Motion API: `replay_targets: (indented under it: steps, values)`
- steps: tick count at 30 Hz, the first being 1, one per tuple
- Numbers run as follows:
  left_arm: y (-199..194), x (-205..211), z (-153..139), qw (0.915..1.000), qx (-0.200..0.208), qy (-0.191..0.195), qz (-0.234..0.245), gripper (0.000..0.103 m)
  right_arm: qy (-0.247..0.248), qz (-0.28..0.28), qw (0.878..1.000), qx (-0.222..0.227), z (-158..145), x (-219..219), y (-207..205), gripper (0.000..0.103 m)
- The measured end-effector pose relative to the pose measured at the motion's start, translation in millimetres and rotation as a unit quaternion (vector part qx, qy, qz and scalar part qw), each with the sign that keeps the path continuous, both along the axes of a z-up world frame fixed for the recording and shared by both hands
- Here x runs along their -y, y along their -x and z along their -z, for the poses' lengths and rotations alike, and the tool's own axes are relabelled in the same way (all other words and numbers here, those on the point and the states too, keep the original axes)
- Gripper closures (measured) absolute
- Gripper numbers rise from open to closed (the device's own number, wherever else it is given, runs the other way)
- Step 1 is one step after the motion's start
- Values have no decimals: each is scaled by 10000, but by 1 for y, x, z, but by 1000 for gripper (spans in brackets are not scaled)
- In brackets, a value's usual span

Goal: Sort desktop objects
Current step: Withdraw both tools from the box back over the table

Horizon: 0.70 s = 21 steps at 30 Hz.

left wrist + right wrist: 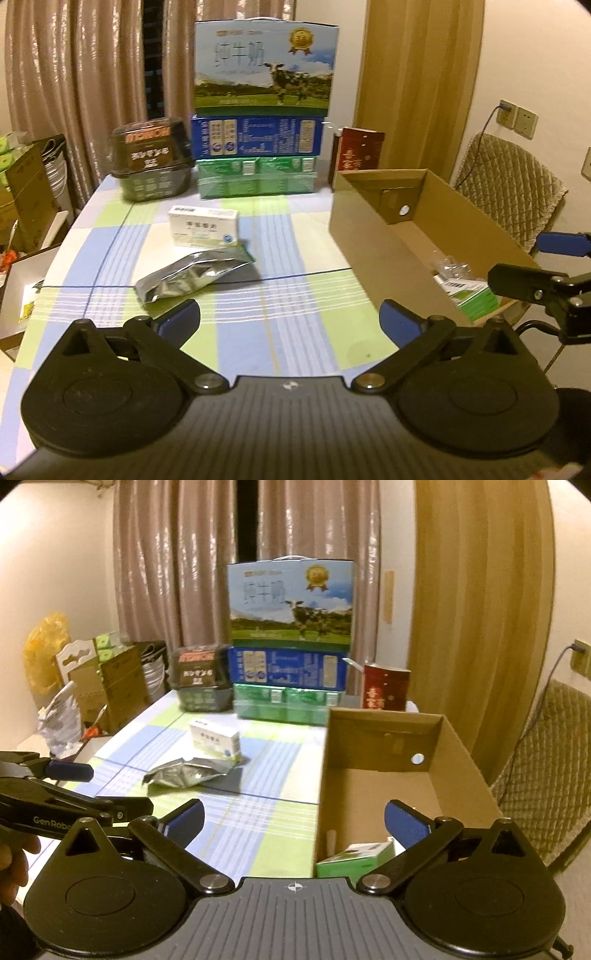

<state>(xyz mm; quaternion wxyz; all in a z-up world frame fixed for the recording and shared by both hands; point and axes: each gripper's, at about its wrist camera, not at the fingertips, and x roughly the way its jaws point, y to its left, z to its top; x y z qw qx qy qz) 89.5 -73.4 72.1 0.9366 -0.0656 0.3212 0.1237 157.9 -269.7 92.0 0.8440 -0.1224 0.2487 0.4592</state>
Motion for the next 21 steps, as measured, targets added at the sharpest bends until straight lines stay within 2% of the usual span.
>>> replay_targets:
  steps: [21]
  values:
    - [36, -61, 24, 9988, -324, -60, -369, 1, 369, -551, 9977, 129, 16, -45, 29, 2]
